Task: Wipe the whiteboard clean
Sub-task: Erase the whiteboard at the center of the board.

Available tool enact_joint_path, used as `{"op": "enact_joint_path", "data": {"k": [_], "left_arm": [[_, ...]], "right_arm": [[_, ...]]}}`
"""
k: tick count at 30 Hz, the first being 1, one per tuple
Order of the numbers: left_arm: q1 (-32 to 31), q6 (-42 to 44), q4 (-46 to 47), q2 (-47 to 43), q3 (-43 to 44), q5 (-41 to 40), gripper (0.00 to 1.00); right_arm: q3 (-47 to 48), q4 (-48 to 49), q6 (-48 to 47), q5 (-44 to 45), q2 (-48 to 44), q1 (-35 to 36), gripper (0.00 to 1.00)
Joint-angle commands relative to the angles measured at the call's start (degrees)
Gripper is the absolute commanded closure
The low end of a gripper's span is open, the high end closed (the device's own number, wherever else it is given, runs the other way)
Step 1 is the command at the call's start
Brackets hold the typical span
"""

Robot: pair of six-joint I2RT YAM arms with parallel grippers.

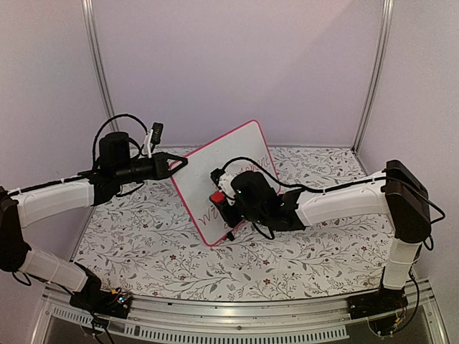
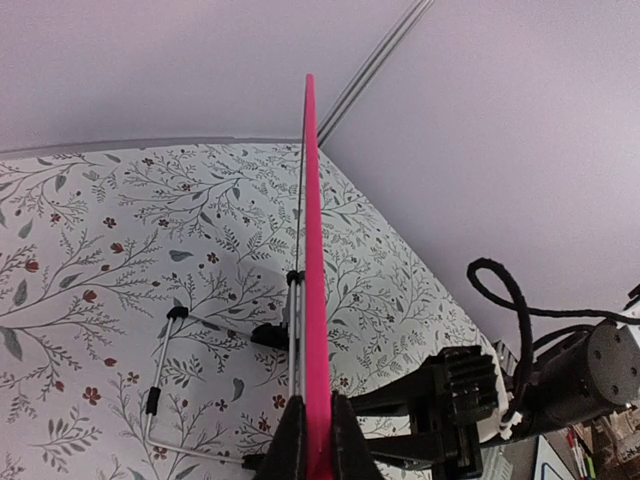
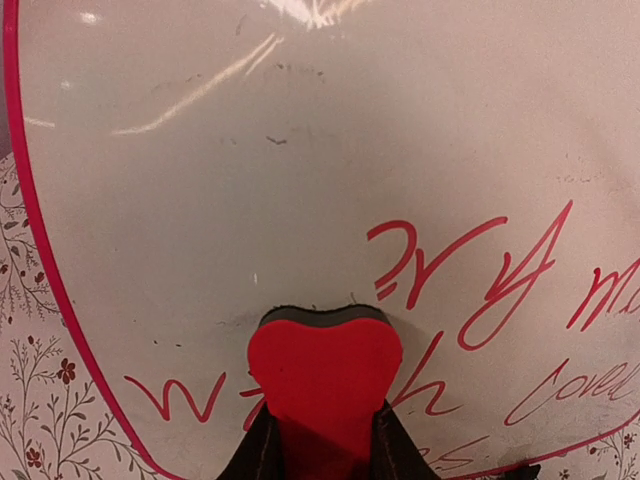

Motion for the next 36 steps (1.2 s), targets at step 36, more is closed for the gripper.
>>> {"op": "enact_joint_path", "data": {"k": [36], "left_arm": [[-1.3,-1.6,1.5,-1.3,0.0,5.4,1.0]], "right_arm": [[9.8,-4.9,-5.4,0.8,2.7,-2.7,0.76]]}}
